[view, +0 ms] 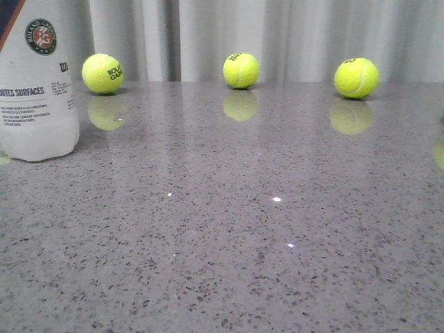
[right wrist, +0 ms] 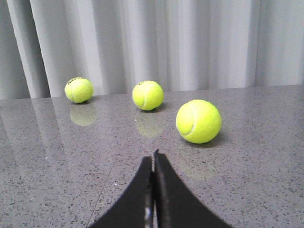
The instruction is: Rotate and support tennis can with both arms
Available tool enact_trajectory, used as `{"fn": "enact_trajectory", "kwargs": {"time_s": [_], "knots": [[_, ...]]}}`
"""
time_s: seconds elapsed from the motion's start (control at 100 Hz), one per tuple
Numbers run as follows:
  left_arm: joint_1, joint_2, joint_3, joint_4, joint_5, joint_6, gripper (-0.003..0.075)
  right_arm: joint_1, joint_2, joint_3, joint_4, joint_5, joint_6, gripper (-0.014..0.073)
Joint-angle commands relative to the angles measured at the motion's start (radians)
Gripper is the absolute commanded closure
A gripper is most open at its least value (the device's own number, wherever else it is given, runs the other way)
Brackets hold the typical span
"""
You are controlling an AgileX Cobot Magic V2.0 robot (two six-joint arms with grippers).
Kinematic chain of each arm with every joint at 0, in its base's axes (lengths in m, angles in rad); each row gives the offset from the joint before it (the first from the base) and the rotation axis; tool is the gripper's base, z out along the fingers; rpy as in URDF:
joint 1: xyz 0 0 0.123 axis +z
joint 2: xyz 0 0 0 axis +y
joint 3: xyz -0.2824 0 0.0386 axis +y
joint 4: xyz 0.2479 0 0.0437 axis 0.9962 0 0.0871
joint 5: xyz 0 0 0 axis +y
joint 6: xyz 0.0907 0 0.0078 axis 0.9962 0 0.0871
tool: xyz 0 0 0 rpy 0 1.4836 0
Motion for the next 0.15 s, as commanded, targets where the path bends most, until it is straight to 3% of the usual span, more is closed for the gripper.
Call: {"fn": "enact_trajectory", "kwargs": {"time_s": [0.0, 0.14], "knots": [[-0.002, -0.036, 0.047, -0.002, -0.081, -0.010, 0.0741, -0.005, -0.021, -0.019, 0.003, -0.086, -0.003, 0.0664], [-0.002, -0.036, 0.047, -0.002, -0.081, -0.010, 0.0741, -0.005, -0.021, -0.019, 0.003, -0.086, -0.003, 0.0664]]}}
